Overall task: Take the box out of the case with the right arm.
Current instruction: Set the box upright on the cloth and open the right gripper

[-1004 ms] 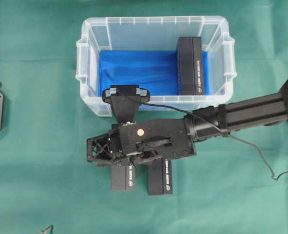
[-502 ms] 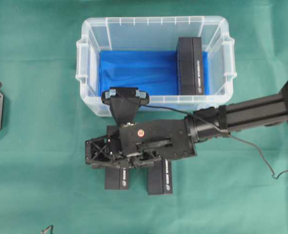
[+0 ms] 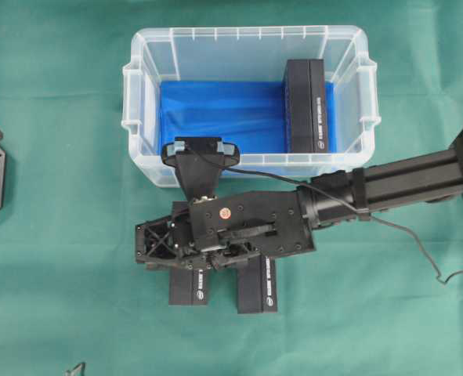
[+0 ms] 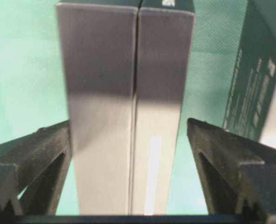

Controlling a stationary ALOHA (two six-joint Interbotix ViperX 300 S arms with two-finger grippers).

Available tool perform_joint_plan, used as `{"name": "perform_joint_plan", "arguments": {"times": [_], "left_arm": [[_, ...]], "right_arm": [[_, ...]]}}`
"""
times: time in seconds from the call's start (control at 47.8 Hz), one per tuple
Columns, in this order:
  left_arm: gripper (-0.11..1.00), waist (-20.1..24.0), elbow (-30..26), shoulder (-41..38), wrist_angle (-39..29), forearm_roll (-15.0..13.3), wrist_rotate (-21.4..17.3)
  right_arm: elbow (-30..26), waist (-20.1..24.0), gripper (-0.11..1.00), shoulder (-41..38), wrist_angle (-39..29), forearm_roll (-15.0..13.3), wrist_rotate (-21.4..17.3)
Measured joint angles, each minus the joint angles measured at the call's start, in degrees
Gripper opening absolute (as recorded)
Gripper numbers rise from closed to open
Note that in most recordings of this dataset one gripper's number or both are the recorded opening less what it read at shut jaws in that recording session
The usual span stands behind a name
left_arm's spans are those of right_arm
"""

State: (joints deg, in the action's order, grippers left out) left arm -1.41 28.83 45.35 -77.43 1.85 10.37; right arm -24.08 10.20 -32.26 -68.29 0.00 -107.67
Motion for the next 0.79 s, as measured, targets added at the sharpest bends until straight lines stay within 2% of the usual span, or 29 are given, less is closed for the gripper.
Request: {"name": "perform_joint_plan", "arguments": {"times": [0.272, 0.46, 0.795], "left_arm": [[0.02, 0.09, 0.00, 0.00, -0.09, 0.00, 0.00], [0.02, 0.09, 0.00, 0.00, -0.09, 0.00, 0.00], [0.02, 0.18, 0.00, 0.00, 0.00, 0.00, 0.00]], "right_arm": [[-10.02, -0.09, 0.90, 0.26, -9.84, -4.48, 0.18], [-15.29, 0.00, 0.90, 0.44, -14.77, -5.54, 1.76], [-16.08, 0.00, 0.89, 0.44, -15.73, -5.63, 3.52]]}}
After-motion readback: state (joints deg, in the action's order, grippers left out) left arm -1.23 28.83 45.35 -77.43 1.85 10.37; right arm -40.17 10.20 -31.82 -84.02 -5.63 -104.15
